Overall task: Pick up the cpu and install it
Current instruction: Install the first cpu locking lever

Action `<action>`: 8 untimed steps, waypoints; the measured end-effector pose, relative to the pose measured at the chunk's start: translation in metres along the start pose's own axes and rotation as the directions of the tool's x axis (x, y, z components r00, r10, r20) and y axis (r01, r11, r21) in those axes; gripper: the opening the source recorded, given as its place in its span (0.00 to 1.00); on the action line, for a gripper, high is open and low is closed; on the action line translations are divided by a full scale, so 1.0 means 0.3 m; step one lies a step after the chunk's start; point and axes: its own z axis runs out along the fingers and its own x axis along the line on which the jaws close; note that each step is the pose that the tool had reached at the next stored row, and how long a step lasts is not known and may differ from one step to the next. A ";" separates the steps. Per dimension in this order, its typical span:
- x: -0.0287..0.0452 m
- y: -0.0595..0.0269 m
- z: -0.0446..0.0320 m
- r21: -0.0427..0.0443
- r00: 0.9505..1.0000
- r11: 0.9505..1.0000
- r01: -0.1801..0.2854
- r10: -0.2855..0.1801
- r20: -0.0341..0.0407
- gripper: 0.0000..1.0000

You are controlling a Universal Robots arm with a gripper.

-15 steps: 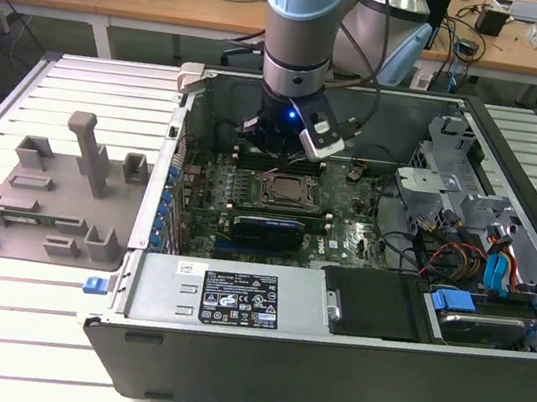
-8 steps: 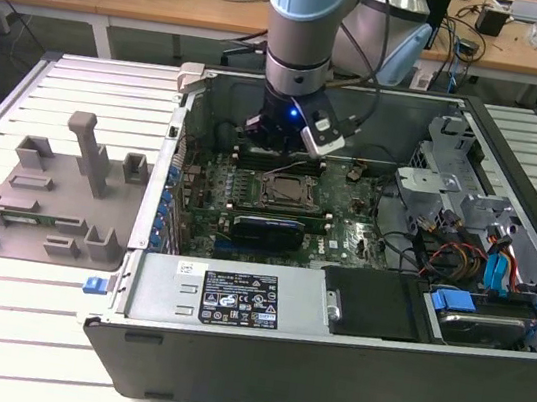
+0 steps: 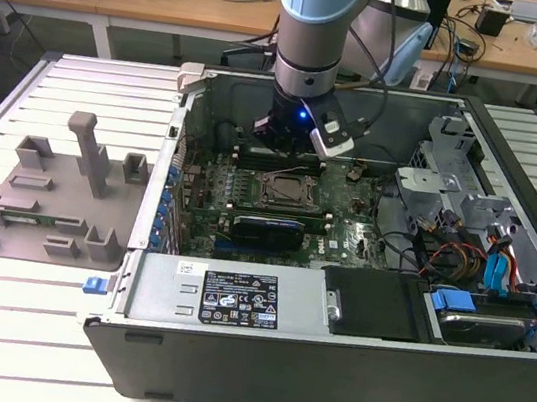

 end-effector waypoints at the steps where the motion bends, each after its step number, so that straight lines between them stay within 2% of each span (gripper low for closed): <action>1: 0.000 -0.001 -0.001 0.001 1.000 1.000 0.000 0.000 0.000 0.11; 5: 0.001 -0.006 0.000 0.000 1.000 1.000 -0.002 0.002 0.001 0.11; 8: 0.001 -0.009 0.012 0.001 1.000 1.000 -0.012 0.012 0.005 0.11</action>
